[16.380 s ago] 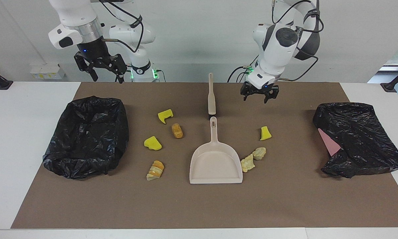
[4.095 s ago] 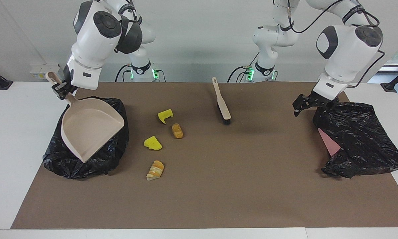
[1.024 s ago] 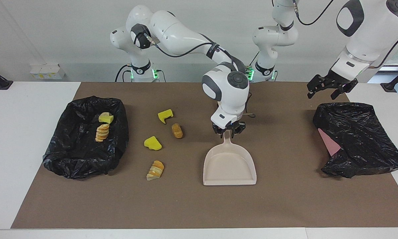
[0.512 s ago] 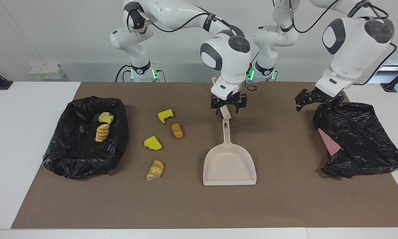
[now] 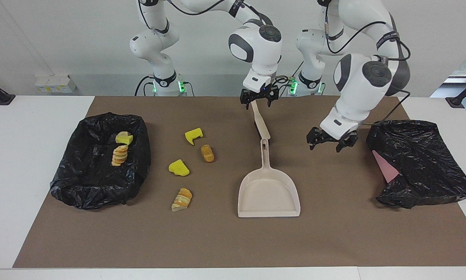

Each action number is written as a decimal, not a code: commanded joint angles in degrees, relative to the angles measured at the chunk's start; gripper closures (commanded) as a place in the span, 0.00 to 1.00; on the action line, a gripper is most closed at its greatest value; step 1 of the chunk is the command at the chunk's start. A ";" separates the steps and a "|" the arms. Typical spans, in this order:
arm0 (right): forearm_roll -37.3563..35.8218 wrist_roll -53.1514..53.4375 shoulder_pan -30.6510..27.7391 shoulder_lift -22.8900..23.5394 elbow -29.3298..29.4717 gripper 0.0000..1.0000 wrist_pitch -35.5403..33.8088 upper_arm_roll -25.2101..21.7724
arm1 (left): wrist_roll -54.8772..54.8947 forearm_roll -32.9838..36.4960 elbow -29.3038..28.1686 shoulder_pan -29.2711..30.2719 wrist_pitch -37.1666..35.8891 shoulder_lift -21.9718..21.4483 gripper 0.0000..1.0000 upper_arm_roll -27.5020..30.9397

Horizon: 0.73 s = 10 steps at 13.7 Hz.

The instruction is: Sweep and dump trash in bin

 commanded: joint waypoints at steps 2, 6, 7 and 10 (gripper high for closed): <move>2.18 -1.71 1.42 -3.35 -10.10 0.00 7.57 0.71 | -9.08 0.39 -5.07 -7.07 7.70 0.72 0.00 0.78; 2.35 -1.36 3.79 -3.26 -14.07 0.02 12.94 0.80 | -12.88 0.31 -10.18 -12.27 14.66 1.07 0.00 0.69; 2.53 -1.27 4.23 -3.00 -14.42 0.04 13.03 0.89 | -12.88 0.13 -10.27 -13.15 15.01 1.51 0.00 0.69; 5.25 -1.45 4.67 -3.61 -16.00 0.08 13.03 0.89 | -12.80 -0.75 -11.50 -14.48 16.95 1.77 0.00 0.69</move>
